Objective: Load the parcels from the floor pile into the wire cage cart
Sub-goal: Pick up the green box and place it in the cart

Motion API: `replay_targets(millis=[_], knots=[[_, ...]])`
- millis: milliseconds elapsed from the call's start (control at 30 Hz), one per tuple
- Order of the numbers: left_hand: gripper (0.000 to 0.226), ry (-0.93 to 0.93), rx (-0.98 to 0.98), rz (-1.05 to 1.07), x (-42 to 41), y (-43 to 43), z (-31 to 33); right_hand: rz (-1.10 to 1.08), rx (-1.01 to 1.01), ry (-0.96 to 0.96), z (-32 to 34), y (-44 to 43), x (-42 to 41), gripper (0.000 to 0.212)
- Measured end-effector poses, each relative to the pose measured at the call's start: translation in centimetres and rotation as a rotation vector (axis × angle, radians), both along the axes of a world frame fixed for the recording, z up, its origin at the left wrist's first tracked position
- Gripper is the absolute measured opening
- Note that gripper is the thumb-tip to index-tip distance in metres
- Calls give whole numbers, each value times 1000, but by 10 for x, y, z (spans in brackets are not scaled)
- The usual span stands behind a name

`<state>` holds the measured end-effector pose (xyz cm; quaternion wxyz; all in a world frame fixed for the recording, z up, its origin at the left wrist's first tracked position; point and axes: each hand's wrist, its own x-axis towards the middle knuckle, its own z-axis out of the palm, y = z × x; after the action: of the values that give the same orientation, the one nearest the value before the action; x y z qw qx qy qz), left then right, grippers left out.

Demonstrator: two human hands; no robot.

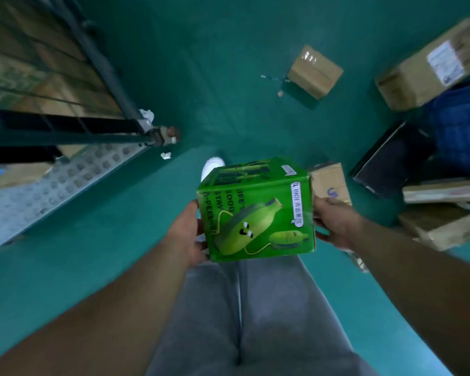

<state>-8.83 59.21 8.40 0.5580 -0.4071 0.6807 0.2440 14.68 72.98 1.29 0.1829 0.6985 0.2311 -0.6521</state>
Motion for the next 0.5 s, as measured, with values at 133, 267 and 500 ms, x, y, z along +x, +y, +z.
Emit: replay_targets(millis=[133, 267, 500], knots=[[45, 154, 42, 225, 6, -45, 78, 124, -68, 232, 88, -7, -23, 146], [42, 280, 131, 345, -7, -107, 136, 422, -56, 375, 164, -30, -69, 144], [45, 469, 268, 478, -36, -246, 202, 811, 105, 568, 240, -130, -136, 129]])
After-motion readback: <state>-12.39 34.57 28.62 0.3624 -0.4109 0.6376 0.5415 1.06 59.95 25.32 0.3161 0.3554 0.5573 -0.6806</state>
